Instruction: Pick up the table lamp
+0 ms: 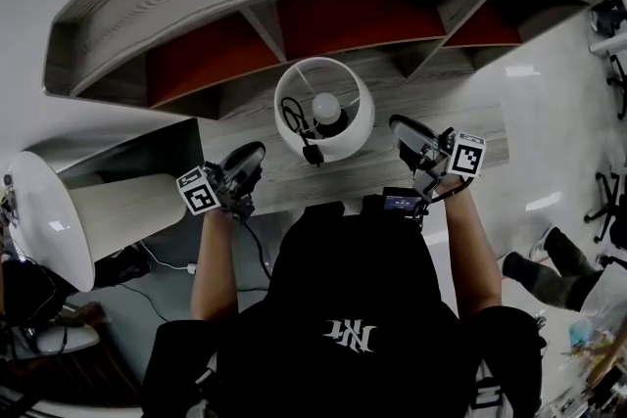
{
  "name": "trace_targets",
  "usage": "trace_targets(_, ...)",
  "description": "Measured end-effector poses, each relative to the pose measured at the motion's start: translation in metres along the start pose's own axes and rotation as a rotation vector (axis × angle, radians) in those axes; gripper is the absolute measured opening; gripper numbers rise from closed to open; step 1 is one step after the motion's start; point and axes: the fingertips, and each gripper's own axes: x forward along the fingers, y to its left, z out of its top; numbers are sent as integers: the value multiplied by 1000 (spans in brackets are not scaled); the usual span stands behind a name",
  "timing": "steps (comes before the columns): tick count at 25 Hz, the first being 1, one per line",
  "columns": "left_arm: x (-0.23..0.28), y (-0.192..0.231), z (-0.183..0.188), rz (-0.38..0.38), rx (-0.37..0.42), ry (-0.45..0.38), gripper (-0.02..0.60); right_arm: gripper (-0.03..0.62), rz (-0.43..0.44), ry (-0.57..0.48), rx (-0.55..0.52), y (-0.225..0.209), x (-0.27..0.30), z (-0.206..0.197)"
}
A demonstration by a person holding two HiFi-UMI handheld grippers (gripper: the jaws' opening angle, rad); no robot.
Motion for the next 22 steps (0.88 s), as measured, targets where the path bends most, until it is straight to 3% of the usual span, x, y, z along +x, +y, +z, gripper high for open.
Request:
trace_targets(9,5,22,7,-72,-96,36,103,144,32,-13,87,-18,8,-14)
trace_targets(17,7,46,1,-137,-266,46,189,156,22,-53,154,-36,10,-21)
trace_targets(22,13,56,-2,-145,-315,50,207,158,22,-82,204,-46,8,-26)
